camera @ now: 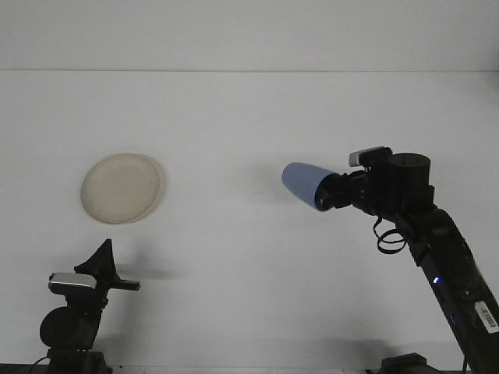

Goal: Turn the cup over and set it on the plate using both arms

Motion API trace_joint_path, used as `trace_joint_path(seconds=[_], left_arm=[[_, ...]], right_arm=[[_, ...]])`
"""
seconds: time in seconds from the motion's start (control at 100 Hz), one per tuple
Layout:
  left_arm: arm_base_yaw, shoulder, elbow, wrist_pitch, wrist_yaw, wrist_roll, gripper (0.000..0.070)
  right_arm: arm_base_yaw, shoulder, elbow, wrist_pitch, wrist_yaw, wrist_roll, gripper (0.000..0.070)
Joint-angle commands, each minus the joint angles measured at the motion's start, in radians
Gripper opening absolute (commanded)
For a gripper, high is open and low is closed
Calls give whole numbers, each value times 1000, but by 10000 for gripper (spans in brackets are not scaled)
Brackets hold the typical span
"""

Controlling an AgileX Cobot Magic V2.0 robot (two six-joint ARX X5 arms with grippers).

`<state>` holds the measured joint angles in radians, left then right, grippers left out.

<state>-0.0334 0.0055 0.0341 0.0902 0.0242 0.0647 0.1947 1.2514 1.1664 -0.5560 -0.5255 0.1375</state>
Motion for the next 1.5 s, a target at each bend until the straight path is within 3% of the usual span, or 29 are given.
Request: trace_joint_path(seconds=[0.0,0.12,0.24,0.42,0.55,0.92,1.07,1.13,1.22,1.26,1.38,1.49], left_arm=[[0,-1,-20,16,-6,3,13],[0,-1,-19,34,-6,-48,13],[0,-1,-19,37,-6,-185,13],[0,-1,-19,39,-6,-349,13],[0,-1,-19,39,-6,-449,13],[0,-1,-18,39,-6,-542,13],[0,-1,-18,39,-6,-558,13],[0,-1,-18,39,-6,-558,13],[0,-1,-18,39,-6,-558,13],[0,-1,-18,39,-6,-559,13],[0,-1,-18,39,-6,-565,13],[0,-1,-16,39,-5,-632,12]], right_arm=[[61,30,76,-118,28,-114,0],[178,87,183,-301,142,-188,0],[275,166,275,-454,232,-240,0],[392,295,365,-584,362,-267,0],[449,386,404,-621,404,-269,0],[510,563,426,-634,501,-277,0],[518,590,426,-634,500,-277,0],[519,591,426,-632,500,-278,56],[525,591,427,-626,499,-278,267],[526,591,430,-627,499,-282,321],[522,578,473,-650,489,-284,334],[511,545,548,-673,488,-284,334]])
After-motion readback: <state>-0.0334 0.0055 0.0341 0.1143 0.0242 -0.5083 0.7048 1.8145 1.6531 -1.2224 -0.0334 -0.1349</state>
